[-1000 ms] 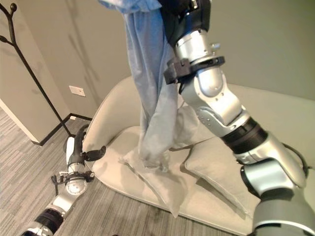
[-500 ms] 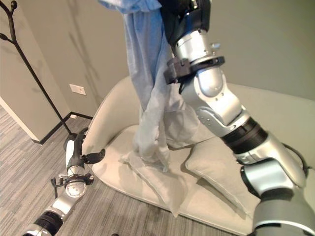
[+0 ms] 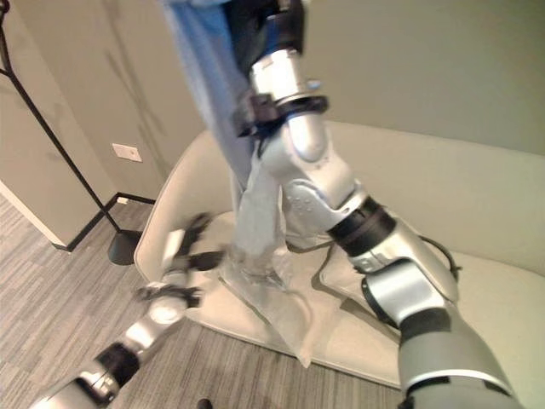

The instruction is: Hang the clothes on the sofa on the clothes rack.

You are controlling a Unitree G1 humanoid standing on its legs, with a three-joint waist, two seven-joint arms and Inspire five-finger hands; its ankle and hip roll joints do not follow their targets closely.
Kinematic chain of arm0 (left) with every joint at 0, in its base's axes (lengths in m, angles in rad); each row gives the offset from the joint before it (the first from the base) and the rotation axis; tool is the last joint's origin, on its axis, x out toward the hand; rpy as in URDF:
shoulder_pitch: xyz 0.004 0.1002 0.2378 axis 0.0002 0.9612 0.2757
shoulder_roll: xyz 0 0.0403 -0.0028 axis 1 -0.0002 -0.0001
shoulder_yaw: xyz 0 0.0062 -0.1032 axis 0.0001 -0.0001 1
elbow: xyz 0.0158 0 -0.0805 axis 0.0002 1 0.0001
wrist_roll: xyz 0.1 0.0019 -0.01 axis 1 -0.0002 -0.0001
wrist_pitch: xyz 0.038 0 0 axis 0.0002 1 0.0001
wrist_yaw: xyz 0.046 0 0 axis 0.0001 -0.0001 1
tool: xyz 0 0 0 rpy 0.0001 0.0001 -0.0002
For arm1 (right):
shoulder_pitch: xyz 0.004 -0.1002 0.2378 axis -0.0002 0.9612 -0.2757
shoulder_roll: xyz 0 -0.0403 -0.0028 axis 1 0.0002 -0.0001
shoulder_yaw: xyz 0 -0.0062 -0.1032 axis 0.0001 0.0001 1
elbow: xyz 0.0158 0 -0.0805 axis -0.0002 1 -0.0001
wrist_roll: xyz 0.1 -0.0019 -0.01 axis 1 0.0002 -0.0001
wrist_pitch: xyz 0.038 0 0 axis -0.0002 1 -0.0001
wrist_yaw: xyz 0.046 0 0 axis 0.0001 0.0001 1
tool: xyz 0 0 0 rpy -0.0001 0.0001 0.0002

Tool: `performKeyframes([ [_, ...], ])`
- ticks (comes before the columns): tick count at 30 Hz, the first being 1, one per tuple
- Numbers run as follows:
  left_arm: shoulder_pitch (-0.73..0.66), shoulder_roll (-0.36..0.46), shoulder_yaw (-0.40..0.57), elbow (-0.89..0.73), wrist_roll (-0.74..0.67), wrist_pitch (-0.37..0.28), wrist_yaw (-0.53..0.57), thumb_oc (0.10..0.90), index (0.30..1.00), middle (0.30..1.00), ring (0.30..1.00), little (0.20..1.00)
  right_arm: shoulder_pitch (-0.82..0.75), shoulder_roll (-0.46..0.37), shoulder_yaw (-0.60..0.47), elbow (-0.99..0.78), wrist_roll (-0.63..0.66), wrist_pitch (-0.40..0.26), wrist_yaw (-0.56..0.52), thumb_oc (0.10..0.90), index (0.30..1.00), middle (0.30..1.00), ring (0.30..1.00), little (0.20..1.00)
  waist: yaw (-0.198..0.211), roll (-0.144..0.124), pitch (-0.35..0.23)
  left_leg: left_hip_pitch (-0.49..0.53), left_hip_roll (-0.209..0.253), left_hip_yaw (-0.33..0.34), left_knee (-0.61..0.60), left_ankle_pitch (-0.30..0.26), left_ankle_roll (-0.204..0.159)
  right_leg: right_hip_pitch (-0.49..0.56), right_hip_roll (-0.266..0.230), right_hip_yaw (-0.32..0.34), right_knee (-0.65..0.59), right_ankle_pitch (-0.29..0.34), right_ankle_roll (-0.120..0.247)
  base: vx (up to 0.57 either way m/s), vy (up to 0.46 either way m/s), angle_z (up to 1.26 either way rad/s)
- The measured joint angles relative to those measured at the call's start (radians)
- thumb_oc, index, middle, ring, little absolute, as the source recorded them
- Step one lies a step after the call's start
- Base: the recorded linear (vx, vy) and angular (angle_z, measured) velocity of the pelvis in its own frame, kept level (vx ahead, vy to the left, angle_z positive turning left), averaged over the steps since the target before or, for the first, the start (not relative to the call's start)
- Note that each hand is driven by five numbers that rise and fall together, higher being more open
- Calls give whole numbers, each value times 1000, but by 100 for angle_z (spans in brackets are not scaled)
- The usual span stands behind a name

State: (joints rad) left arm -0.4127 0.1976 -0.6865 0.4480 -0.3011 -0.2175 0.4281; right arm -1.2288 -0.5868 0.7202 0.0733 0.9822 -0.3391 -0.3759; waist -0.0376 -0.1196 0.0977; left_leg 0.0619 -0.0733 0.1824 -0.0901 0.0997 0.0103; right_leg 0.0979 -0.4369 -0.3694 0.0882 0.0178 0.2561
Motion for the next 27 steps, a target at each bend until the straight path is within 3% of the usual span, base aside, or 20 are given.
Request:
performKeyframes([
  [2, -5, -50, -8, -14, 0, -16, -22, 800, 900, 900, 900, 900, -8, -18, 11, -24, 0, 0, 11, 400, 300, 300, 300, 300, -21, -22, -1, 1, 3, 1, 0, 0, 0, 1, 3, 2, -6, 0, -1, 0, 0, -3],
  [9, 15, 25, 67, 22, -12, -16, 2, 800, 900, 900, 900, 900, -30, -75, 11, -21, 0, 0, 3, 400, 300, 300, 300, 300, -26, 17, 16, 17, 5, -4, 0, -1, -1, 30, 8, -10, -20, 1, 0, 0, 0, 3],
  [27, 17, 30, 93, 22, -12, -16, 17, 800, 900, 900, 900, 900, -30, -80, 11, -21, 0, 0, 3, 400, 300, 300, 300, 300, -20, 18, 17, 17, 4, -4, 0, -1, -1, 30, 8, -9, -20, 2, 1, 0, 0, 0],
])
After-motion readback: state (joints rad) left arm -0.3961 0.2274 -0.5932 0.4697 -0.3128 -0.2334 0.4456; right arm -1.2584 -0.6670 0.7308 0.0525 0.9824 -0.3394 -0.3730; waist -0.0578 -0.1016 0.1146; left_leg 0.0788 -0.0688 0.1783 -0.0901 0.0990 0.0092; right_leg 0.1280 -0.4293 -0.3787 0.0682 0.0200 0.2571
